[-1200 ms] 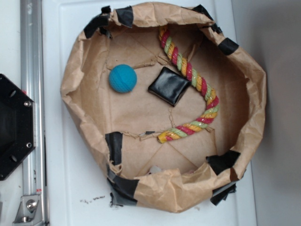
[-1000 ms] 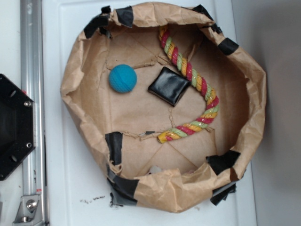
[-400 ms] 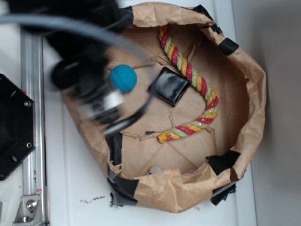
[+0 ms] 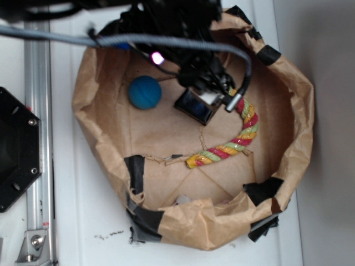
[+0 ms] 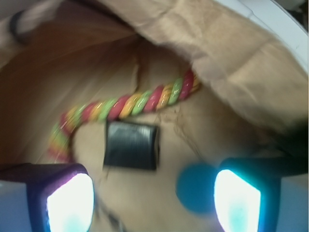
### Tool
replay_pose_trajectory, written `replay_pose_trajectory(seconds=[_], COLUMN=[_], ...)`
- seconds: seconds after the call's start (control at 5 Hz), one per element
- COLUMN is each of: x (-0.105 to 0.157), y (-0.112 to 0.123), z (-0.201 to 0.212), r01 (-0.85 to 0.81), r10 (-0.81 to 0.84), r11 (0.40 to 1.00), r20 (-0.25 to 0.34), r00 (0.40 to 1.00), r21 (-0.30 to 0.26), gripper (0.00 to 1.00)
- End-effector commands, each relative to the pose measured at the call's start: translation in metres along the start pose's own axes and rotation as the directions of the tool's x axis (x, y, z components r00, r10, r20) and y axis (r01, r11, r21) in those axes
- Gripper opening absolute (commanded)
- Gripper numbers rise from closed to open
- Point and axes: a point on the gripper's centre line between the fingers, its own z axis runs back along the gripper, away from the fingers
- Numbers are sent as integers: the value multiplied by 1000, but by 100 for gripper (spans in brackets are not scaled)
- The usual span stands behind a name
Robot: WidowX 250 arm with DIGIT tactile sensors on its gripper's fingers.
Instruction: Grab the black box.
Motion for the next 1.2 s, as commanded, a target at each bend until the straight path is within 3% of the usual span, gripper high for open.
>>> replay_pose_trajectory(seconds=[0.0, 0.2, 0.4, 0.6, 0.8, 1.0], x=[-2, 6, 6, 4, -1, -18], y=[-25, -35, -37, -33, -35, -33], z=[-51, -69, -81, -70, -29, 21], r01=[81, 124, 183, 235, 358, 573], r10=[-80, -122, -178, -235, -361, -569], r11=[994, 989, 973, 966, 930, 820], r20=[-13, -24, -49, -12, 30, 101], r00=[997, 992, 983, 972, 932, 816], r21=[76, 84, 138, 110, 86, -5], gripper=[100, 100, 100, 0, 0, 0])
